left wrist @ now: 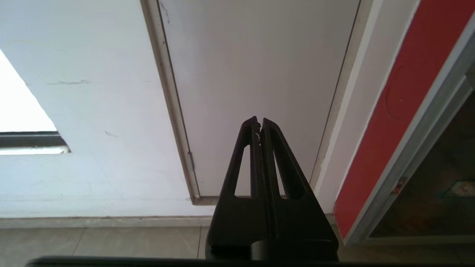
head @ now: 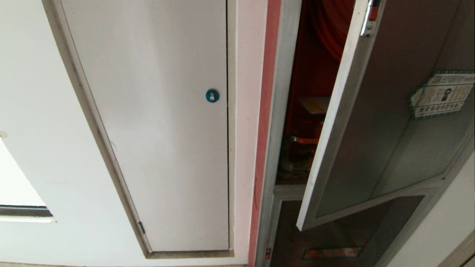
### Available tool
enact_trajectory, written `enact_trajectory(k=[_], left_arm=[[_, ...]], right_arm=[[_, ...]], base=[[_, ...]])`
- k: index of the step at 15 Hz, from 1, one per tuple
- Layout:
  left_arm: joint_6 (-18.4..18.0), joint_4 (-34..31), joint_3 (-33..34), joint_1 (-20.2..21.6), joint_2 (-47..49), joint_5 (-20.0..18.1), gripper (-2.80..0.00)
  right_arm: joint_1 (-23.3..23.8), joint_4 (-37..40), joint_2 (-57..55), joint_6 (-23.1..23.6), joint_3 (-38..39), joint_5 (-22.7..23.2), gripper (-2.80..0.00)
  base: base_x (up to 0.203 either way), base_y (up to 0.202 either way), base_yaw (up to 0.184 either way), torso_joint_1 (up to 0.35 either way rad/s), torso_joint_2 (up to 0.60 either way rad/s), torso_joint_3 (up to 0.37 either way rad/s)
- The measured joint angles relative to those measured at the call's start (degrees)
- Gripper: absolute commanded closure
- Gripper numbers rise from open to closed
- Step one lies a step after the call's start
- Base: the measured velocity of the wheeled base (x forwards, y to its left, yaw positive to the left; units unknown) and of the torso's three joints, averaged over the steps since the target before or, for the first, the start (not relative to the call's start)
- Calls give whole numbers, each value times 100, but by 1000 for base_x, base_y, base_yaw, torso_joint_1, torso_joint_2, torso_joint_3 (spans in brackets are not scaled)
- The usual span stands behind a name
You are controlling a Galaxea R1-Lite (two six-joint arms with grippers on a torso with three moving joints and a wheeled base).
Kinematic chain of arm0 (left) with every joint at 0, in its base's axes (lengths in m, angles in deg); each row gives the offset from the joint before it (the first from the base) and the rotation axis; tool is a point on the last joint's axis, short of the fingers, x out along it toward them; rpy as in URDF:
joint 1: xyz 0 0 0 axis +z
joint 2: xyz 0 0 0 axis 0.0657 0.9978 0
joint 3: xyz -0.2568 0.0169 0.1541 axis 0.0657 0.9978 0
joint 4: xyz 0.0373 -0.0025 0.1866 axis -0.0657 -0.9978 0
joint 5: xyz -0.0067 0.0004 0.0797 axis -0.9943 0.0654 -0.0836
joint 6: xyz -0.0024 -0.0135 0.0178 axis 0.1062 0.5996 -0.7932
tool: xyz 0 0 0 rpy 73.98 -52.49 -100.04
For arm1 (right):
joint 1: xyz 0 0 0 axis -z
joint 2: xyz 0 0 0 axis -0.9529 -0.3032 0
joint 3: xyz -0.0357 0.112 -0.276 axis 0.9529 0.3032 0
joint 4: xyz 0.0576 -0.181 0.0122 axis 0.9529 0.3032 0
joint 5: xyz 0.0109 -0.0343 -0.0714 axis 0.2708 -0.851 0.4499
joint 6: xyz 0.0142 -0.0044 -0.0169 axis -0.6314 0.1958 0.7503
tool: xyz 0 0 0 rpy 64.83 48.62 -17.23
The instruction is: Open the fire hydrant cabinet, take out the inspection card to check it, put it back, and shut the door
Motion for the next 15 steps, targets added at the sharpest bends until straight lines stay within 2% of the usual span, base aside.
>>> enact_trajectory(k=[10,15], left_arm=[[2,5,2,1,2,0,0],[6,1,5,0,1,0,0]], right_arm=[[-2,0,0,0,0,-2,0],[-2,-2,0,-2,0,0,0]], base=[[195,0,0,2,4,3],[19,0,1,4,2,0]])
